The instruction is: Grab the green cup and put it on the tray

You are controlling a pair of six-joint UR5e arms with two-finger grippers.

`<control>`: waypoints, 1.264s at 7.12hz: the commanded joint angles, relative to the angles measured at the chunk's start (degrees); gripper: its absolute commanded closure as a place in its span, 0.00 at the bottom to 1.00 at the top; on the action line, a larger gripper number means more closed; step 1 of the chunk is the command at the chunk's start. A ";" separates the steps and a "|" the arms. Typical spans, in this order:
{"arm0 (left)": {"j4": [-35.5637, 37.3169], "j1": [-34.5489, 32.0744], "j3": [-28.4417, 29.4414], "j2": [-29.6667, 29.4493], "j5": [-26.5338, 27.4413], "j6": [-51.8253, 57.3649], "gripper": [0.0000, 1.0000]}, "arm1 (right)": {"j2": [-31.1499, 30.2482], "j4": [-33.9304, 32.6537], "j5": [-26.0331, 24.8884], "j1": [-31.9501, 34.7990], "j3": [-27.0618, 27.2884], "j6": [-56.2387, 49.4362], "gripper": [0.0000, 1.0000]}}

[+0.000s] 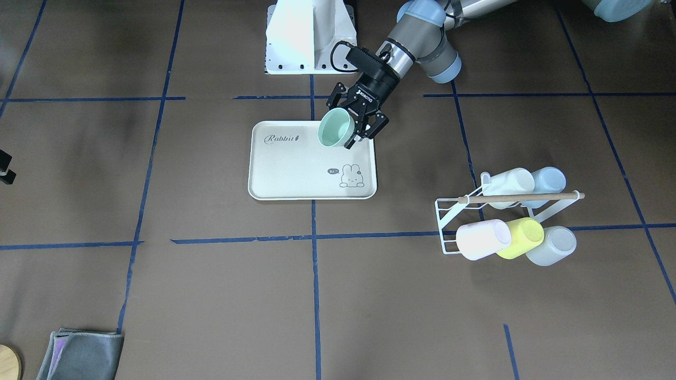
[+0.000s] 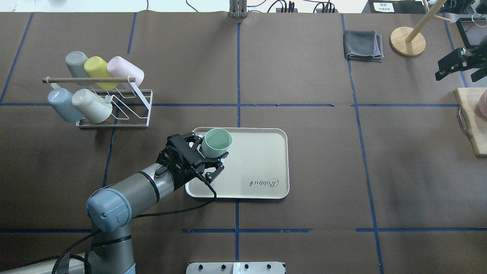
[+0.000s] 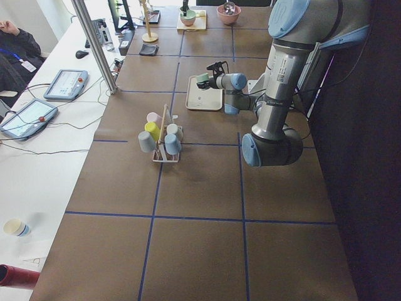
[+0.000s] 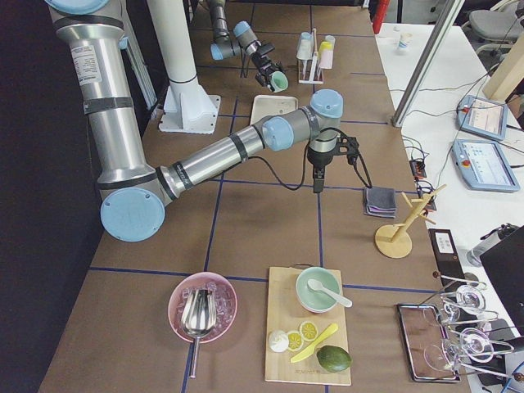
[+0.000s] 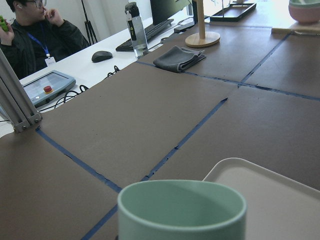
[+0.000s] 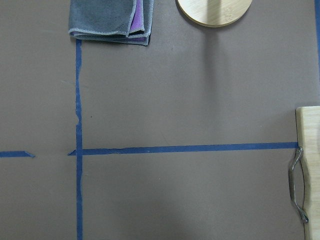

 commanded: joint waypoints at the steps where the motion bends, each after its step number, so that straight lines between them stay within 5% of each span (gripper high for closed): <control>1: -6.20 0.45 6.22 -2.91 0.14 -2.09 0.70 | 0.00 0.00 0.00 0.00 0.00 0.00 0.00; 5: -6.12 0.89 11.94 -7.57 1.99 -2.09 0.62 | 0.00 0.00 0.00 0.00 -0.08 0.00 0.00; 9: -6.04 1.24 13.70 -9.60 3.55 -2.18 0.35 | 0.00 0.00 0.00 0.00 0.00 0.00 0.00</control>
